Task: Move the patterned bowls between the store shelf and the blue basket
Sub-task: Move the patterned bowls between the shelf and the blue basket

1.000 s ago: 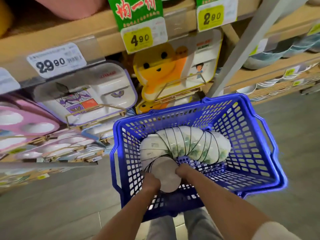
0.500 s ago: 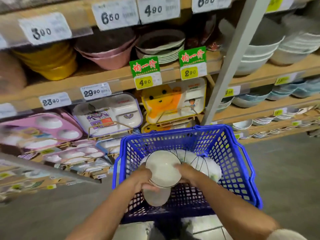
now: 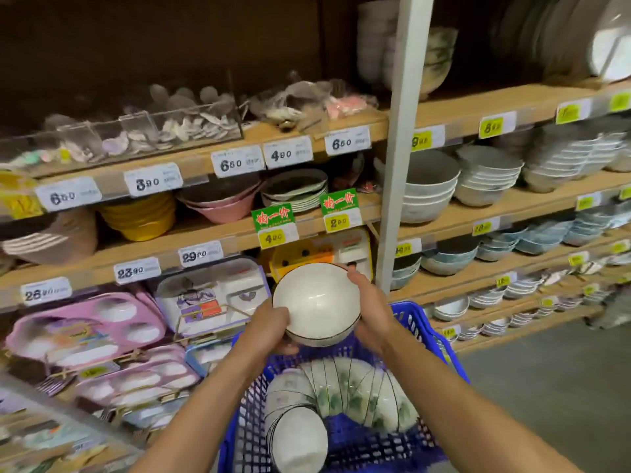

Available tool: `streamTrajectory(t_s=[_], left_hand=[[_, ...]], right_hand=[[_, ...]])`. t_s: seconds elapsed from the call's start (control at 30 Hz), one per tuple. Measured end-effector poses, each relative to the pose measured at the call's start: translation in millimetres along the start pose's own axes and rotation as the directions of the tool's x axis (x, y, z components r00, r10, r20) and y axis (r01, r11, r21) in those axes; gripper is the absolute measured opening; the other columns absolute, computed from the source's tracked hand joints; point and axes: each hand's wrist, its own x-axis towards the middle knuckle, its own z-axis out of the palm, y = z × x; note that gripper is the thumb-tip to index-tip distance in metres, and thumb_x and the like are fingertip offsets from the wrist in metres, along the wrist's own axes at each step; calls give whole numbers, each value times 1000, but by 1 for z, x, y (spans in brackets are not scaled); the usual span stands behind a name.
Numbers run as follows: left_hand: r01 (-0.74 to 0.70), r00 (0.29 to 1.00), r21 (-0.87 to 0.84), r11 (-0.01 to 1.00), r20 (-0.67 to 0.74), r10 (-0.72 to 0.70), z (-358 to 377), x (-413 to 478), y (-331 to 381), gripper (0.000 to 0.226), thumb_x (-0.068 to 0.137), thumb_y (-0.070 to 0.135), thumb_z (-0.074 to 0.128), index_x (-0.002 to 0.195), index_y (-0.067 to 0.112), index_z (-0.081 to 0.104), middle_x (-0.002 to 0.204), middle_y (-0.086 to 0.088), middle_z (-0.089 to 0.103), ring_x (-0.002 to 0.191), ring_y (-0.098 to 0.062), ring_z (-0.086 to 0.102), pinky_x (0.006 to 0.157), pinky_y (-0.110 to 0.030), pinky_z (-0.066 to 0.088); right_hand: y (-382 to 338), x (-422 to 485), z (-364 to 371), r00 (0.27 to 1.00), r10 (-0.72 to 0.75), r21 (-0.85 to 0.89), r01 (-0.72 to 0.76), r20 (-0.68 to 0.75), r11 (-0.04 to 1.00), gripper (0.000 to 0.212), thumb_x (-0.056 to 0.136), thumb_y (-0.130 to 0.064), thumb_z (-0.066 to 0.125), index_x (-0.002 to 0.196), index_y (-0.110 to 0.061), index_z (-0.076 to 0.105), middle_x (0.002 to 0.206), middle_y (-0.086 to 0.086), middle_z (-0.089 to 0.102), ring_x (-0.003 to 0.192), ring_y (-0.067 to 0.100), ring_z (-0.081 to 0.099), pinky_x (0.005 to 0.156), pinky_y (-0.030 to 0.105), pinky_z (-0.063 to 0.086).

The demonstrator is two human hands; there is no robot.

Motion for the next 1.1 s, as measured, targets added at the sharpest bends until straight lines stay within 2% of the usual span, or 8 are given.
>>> streamTrajectory(t_s=[0.07,0.17,0.23,0.33,0.53,0.87,1.0,1.1], left_hand=[[-162,986,-54,985,-60,158,4,-9,14,45,87,3,36,126,19,53,107,-3,64,91,-20,60,67,-36,53],[-326,944,-314,892,-159,289,18,-23,37,32,86,17,39,105,25,63,106,1,65,93,-20,57,66,-31,44],[-333,942,-450,828,-197,271,30,-30,52,29,89,19,40,97,27,66,104,-1,67,94,-23,59,72,-35,46],[-261,965,-566,782,-143,219,54,-40,71,25,93,24,41,90,24,66,89,1,70,81,-18,63,62,-29,46],[-218,956,-631,745,15,293,114,-64,102,29,94,26,40,85,19,66,69,4,73,63,-13,68,50,-21,48],[-117,888,-609,785,290,357,279,-87,171,30,87,26,41,80,15,68,73,-4,74,61,-21,69,46,-22,51],[-104,863,-593,798,345,369,356,-96,196,29,88,27,41,90,12,66,89,-11,71,82,-30,65,64,-32,48],[-108,853,-601,792,353,384,405,-98,210,29,87,27,43,87,12,67,83,-9,73,77,-28,67,61,-31,50]], right_hand=[[-19,-15,7,1000,-14,26,14,5,1000,33,100,-28,43,124,-16,62,120,10,68,109,31,64,89,45,55],[-43,-33,13,999,-15,75,18,-35,997,31,99,-28,44,118,-15,65,115,11,70,105,30,66,83,41,55],[-57,-46,13,996,-36,90,44,-85,995,27,98,-28,46,110,-15,67,107,10,73,96,27,70,71,35,57],[-81,-63,0,985,-93,83,106,-146,991,30,97,-27,46,112,-12,67,106,11,73,96,26,70,70,32,57],[-126,-104,-48,947,-215,45,232,-240,972,25,92,-26,51,100,-13,71,98,7,75,86,20,73,68,31,56],[-221,-156,-184,870,-359,-29,371,-339,928,26,96,-32,48,112,-21,65,99,1,76,99,24,67,78,37,51],[-266,-174,-243,835,-400,-71,405,-379,912,28,96,-32,49,121,-24,60,114,1,68,105,24,64,81,38,52],[-295,-180,-280,819,-429,-97,426,-381,900,29,96,-31,49,123,-28,59,118,0,67,105,24,63,85,40,53]])
